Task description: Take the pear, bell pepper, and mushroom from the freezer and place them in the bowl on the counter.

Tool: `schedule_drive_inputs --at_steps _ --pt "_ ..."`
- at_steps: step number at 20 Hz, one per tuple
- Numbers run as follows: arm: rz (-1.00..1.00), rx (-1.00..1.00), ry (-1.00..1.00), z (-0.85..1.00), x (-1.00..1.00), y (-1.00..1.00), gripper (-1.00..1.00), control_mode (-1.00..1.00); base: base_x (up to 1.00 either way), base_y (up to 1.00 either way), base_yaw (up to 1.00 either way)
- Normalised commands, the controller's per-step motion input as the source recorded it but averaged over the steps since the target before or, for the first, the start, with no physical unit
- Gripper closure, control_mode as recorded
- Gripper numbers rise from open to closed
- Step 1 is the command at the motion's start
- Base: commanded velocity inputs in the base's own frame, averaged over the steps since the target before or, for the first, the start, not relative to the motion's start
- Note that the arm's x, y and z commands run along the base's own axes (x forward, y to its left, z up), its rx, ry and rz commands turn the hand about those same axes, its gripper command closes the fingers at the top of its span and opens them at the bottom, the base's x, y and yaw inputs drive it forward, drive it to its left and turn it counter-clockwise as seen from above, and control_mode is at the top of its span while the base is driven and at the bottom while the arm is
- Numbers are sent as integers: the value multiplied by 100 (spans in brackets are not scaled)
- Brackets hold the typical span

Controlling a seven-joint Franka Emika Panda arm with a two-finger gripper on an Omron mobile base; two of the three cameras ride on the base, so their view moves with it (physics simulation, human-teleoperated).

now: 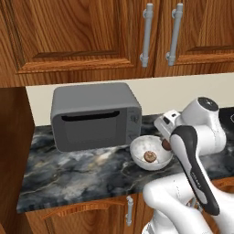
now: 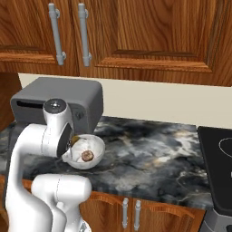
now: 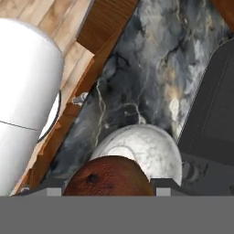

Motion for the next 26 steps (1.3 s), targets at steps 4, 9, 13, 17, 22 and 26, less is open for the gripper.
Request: schedule_drive_inputs --at_steps 4,9,13,17,22,26 --pt "2 0 0 -53 39 15 100 -100 0 0 0" --pt "1 0 0 -52 38 13 100 -100 0 0 0" --pt "0 0 0 -45 33 6 100 -100 0 0 0" --pt "0 -3 5 -29 24 4 100 -100 0 0 0" --pt "0 -1 4 -1 5 0 100 -100 0 0 0" --pt "0 -1 6 0 1 0 100 -100 0 0 0"
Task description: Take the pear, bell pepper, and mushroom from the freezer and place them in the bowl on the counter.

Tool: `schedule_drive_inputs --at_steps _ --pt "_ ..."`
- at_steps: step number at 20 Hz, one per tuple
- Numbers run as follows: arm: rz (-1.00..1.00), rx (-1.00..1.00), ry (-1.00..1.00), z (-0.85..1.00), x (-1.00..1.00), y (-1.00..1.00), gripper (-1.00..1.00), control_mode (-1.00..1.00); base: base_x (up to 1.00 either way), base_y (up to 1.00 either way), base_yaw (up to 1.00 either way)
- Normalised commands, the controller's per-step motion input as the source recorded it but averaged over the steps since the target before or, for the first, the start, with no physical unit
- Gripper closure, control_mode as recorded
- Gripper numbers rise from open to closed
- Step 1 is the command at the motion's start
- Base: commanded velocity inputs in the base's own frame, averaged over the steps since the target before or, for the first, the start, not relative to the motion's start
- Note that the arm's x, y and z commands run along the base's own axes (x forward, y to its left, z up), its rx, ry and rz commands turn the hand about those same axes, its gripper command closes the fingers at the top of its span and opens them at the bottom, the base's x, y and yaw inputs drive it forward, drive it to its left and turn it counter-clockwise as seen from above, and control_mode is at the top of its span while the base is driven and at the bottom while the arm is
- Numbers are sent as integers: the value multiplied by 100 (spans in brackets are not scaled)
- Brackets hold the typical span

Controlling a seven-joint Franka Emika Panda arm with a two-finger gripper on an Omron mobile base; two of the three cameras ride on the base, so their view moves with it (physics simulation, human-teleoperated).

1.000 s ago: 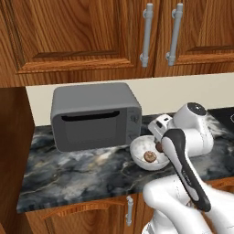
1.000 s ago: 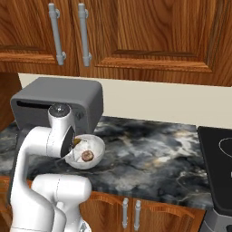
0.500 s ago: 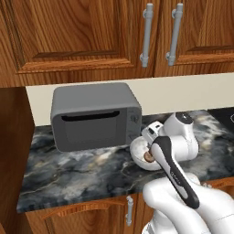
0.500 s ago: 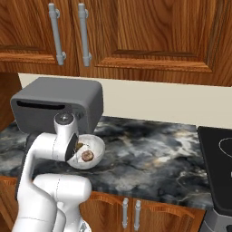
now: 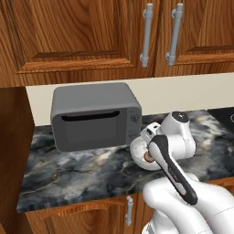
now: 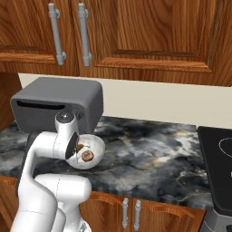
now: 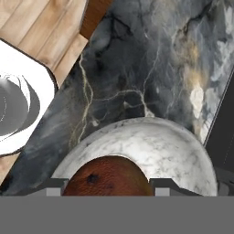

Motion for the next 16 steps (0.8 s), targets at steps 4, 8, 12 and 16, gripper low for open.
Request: schedule_drive_inputs --at_steps 4,8,12,16 --pt "0 -2 4 -6 2 0 100 -100 0 0 0" --pt "0 -7 5 -30 24 0 100 -100 0 0 0" --pt "0 -3 2 -27 41 0 100 -100 0 0 0" --pt "0 0 0 -18 44 0 100 -100 0 0 0"
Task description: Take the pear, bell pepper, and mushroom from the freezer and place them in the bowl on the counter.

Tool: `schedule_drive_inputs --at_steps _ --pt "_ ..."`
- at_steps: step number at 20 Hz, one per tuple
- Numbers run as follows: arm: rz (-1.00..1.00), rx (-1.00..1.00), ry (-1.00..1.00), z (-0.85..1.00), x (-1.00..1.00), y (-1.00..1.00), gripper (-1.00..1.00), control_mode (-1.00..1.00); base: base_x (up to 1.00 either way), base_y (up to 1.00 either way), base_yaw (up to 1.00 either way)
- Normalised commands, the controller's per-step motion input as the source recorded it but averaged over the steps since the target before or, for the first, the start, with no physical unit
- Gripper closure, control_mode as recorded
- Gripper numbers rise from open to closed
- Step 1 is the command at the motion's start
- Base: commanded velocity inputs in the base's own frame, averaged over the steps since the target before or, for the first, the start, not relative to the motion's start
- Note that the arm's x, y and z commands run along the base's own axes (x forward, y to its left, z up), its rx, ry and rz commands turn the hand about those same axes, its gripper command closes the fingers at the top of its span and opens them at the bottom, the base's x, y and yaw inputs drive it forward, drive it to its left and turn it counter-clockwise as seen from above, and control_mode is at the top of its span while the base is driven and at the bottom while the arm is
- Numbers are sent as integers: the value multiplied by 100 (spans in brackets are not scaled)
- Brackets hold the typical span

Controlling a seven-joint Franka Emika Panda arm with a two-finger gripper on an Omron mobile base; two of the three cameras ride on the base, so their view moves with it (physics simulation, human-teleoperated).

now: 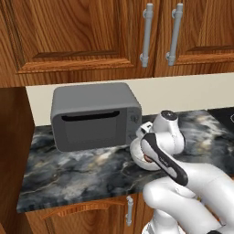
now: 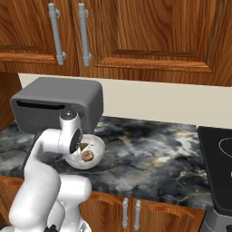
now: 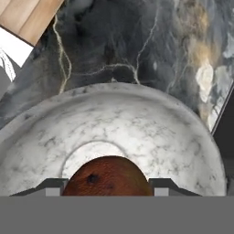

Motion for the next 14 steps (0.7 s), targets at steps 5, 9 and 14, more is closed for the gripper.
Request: schedule_drive_inputs --at_steps 5,9,14 --pt "1 0 1 -26 35 0 100 -100 0 0 0" --pt "2 -3 2 -33 24 1 -100 -100 0 0 0" --pt "1 -4 3 -31 26 1 -100 -100 0 0 0"
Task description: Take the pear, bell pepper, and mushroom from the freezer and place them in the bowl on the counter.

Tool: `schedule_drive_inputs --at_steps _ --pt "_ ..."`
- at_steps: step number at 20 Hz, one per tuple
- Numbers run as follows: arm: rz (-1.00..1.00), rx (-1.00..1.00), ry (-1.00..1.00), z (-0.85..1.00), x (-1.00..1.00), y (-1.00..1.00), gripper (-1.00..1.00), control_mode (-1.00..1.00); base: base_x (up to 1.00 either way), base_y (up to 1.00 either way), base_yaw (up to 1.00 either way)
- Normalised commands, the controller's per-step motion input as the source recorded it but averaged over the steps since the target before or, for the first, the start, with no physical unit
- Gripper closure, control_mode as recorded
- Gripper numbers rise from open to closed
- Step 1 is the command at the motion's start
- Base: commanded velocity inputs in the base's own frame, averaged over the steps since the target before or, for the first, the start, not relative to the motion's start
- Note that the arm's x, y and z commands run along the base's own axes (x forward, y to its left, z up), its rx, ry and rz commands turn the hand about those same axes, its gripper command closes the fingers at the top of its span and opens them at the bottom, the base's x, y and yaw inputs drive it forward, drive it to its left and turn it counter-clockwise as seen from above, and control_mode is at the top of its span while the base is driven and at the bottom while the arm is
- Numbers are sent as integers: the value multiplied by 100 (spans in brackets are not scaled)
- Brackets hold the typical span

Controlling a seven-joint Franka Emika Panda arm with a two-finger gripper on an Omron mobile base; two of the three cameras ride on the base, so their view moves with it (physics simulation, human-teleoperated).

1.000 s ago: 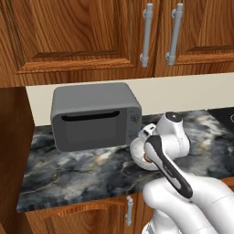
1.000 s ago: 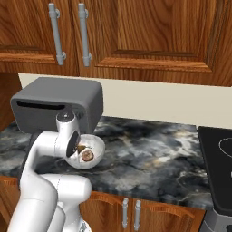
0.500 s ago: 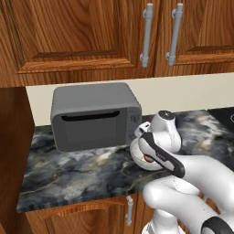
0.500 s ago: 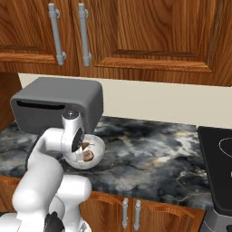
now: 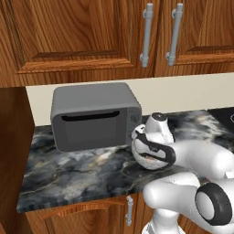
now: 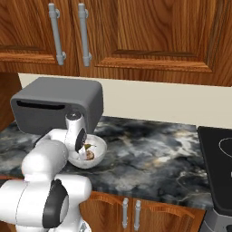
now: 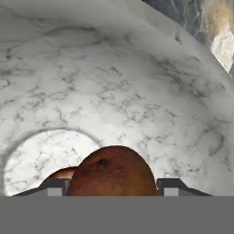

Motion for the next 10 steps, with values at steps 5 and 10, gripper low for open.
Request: schedule_drive_inputs --at_steps 5,10 --pt "1 0 0 -15 2 0 -100 -100 0 0 0" --pt "0 0 -4 -1 -6 -1 -100 -100 0 0 0"
